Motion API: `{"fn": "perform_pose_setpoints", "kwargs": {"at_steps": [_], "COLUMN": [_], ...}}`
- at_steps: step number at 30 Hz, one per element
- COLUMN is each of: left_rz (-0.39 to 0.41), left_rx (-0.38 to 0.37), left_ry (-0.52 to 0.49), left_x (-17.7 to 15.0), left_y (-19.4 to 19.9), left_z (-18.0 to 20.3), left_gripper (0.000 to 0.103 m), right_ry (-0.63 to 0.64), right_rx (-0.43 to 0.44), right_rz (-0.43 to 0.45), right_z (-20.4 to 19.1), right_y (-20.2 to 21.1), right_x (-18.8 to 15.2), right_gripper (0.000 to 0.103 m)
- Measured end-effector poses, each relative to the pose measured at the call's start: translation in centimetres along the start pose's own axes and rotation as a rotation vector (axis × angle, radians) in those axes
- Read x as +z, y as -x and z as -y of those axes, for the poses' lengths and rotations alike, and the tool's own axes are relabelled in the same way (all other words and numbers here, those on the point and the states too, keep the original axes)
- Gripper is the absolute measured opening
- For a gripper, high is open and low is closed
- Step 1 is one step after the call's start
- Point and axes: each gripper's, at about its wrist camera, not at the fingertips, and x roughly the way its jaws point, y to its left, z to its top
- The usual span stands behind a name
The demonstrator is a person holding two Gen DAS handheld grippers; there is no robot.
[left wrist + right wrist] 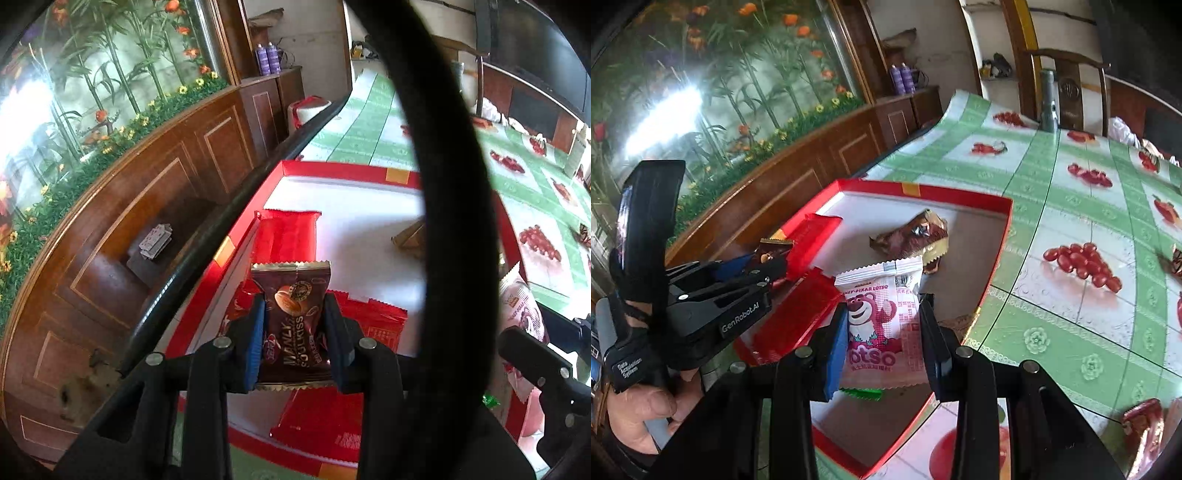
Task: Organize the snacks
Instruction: 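Open left tool to drop chocolate packet while right tool releases pink packet into tray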
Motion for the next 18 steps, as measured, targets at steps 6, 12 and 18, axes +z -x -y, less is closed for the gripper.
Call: {"fn": "perform_pose_setpoints", "kwargs": {"at_steps": [6,12,18], "left_rz": [-0.017,0.060,0.167], "left_rx": [0.016,0.047,0.038], "left_ry": [-0.005,0.010,0.005], "left_x": [-0.3,0.4,1.4], "left_y": [-0.7,2.1,7.0], "left_z": [0.0,-0.4,0.6], "left_gripper": [0.047,0.062,0.068], "right_ry": [0.014,0.022,0.018], "right_rx": [-0.010,-0.020,-0.073], "right_rz": [-0.036,-0.014,0.082], "right_z": [-0.3,-0.5,0.7], "right_y": [-1.4,0.2,5.8], "right_x": [-0.1,-0.4,-0.7], "right_gripper": [0.038,0.061,0.062]}}
